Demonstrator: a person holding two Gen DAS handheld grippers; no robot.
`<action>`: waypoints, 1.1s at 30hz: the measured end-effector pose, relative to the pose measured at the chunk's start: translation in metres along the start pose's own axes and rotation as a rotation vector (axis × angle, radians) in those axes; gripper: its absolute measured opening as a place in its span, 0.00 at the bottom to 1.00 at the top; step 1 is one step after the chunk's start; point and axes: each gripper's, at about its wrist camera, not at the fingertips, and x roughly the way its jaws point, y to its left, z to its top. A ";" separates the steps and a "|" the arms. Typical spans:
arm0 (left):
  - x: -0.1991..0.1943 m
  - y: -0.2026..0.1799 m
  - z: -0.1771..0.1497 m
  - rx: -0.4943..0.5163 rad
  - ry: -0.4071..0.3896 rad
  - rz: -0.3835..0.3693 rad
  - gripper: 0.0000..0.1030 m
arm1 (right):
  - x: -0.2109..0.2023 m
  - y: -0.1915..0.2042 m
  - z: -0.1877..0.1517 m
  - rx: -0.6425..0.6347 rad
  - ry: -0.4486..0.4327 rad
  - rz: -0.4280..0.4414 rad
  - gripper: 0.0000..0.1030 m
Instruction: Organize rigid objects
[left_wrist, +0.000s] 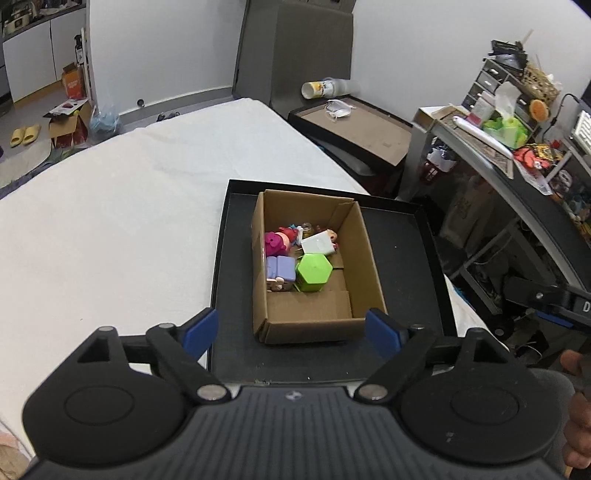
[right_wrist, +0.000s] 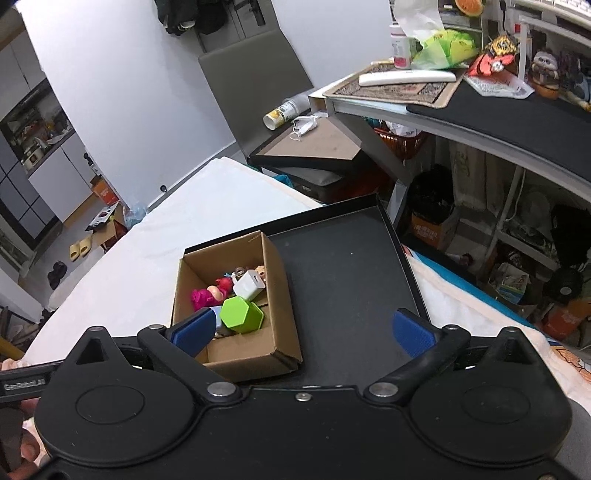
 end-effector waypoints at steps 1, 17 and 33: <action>-0.004 -0.001 -0.002 0.007 -0.006 0.004 0.87 | -0.003 0.001 -0.002 -0.001 0.002 0.004 1.00; -0.076 -0.024 -0.031 0.087 -0.120 -0.027 0.93 | -0.059 0.007 -0.026 -0.040 -0.083 -0.026 1.00; -0.127 -0.038 -0.065 0.130 -0.179 -0.021 0.95 | -0.106 0.012 -0.045 -0.079 -0.117 -0.003 1.00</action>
